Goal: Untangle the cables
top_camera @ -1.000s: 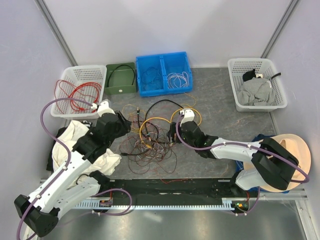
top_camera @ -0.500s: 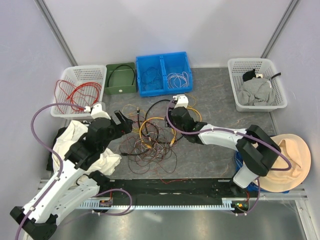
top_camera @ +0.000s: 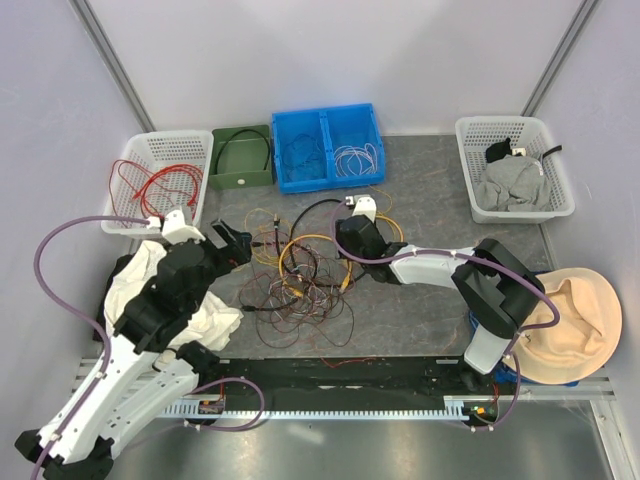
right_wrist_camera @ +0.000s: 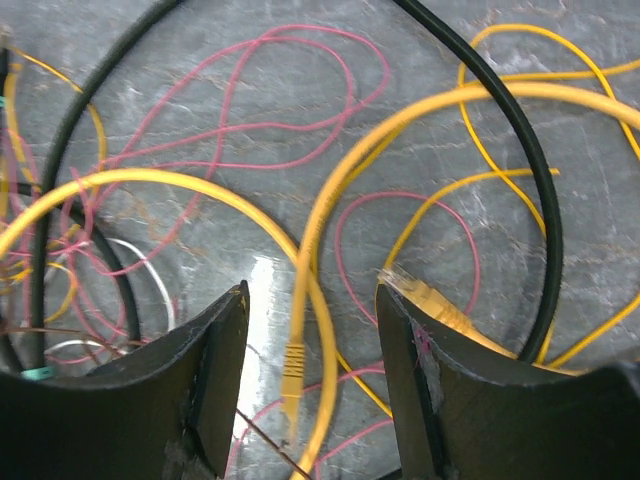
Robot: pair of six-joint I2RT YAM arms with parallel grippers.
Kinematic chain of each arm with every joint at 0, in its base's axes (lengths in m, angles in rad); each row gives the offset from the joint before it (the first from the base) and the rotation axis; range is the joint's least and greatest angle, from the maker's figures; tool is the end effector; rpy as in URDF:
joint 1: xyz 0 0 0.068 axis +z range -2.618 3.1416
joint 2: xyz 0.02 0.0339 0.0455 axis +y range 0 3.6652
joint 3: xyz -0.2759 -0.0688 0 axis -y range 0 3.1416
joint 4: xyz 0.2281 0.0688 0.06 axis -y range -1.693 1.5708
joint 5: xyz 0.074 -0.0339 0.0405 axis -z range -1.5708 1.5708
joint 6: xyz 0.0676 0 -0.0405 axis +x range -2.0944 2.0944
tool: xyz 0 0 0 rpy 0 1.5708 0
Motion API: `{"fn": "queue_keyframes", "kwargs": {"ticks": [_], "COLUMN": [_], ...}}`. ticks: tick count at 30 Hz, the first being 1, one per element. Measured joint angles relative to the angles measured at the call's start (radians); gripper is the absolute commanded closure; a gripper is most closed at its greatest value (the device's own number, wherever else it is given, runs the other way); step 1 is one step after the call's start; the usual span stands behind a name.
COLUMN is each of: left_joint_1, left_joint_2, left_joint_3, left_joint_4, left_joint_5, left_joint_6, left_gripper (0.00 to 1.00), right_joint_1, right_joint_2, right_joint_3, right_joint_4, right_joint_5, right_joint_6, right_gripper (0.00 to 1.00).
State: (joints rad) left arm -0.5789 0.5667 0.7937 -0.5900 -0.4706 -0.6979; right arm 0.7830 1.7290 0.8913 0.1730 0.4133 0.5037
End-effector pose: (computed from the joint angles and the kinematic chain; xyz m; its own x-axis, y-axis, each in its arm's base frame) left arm 0.1185 -0.0408 0.3237 -0.3131 -0.4796 -0.8197 -0.0892 0.8742 -0.4774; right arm 0.2798 0.2401 0.1728 -0.5866 0.0399 -0.8089 -0.1585 0.9738 0.1629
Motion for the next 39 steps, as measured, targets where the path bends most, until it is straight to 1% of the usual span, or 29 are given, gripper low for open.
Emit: {"fn": "queue_keyframes", "kwargs": {"ticks": [5,10,14,18,23,26,31,37,39], "left_joint_1": [0.0,0.0,0.0,0.0,0.0,0.0,0.0,0.0,0.0], "left_joint_2": [0.082,0.113,0.124,0.133,0.122,0.12,0.12,0.085,0.071], "left_joint_3": [0.0,-0.016,-0.024,-0.025,-0.044,-0.056,-0.066,-0.09,-0.096], "left_joint_4": [0.004,0.028,0.043,0.047,0.053,0.054,0.056,0.065,0.065], "left_joint_5": [0.021,0.058,0.081,0.108,0.137,0.154,0.185,0.194,0.194], "left_joint_6": [0.005,0.004,0.004,0.003,0.003,0.002,0.002,0.001,0.001], "left_gripper": [0.0,0.0,0.0,0.0,0.0,0.01,0.01,0.01,0.01], "right_joint_1": [0.012,0.046,0.045,-0.003,-0.098,-0.145,-0.15,-0.151,-0.153], "right_joint_2": [-0.019,-0.057,-0.046,0.024,0.032,0.032,0.043,0.08,0.095], "right_joint_3": [0.021,0.034,0.096,0.224,0.194,0.134,0.093,0.093,0.091], "right_joint_4": [0.02,0.07,0.055,0.003,-0.05,-0.076,-0.108,-0.108,-0.107], "right_joint_5": [-0.045,-0.086,-0.067,-0.008,0.064,0.103,0.129,0.144,0.145], "right_joint_6": [-0.019,-0.041,-0.058,-0.056,-0.031,-0.02,-0.017,-0.01,-0.006], "right_gripper": [0.33,0.26,0.25,0.25,0.25,0.26,0.28,0.35,0.41]}}
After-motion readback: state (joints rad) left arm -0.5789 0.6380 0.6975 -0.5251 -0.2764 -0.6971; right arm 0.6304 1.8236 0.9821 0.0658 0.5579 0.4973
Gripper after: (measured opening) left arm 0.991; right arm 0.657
